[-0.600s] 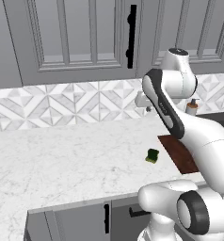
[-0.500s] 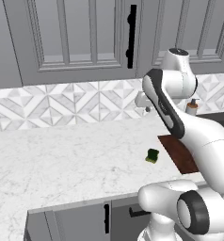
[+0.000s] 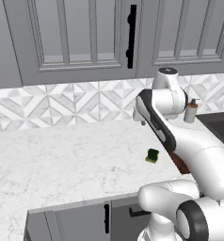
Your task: Pick up the sponge from the counter and clean the cutting board by briefly scrubbing or pressing down on the cutting board. Once finished, release the sponge.
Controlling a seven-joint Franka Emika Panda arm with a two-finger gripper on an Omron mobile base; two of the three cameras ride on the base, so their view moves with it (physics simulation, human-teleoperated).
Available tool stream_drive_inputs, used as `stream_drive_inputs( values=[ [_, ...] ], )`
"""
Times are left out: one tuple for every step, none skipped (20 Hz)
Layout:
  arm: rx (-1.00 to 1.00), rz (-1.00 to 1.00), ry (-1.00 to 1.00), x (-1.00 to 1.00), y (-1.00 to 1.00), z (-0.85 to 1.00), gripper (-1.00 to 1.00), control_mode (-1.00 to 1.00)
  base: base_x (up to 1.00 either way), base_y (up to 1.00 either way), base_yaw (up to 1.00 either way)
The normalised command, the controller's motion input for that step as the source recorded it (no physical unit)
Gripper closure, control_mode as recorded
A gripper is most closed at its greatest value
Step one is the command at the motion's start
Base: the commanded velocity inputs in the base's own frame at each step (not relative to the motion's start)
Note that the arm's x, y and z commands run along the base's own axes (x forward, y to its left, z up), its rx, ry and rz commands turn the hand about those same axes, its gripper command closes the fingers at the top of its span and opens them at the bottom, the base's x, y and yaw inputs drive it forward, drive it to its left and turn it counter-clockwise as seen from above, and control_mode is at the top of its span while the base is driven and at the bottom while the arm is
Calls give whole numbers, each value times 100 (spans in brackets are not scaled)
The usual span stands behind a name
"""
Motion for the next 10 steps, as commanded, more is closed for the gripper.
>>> stream_drive_inputs(
  values=[
    [3,-23,0,1,-20,-86,-100,-100,0,0,0],
    [12,-23,0,7,-26,-84,-100,-100,0,0,0],
    [16,-23,0,12,-23,-79,-100,-100,0,0,0],
    [20,-23,3,8,-20,-74,-100,-100,0,0,0],
    [14,-23,0,0,0,-37,-100,-100,0,0,0],
    [6,-21,0,0,0,-34,-100,-100,0,0,0],
    [3,-16,6,19,0,-39,-100,-100,0,0,0],
    [9,-9,6,13,0,-36,-100,-100,0,0,0],
    [5,-9,3,11,-1,-36,-100,-100,0,0,0],
    [0,-11,0,12,0,-39,-100,-100,0,0,0]
  ],
)
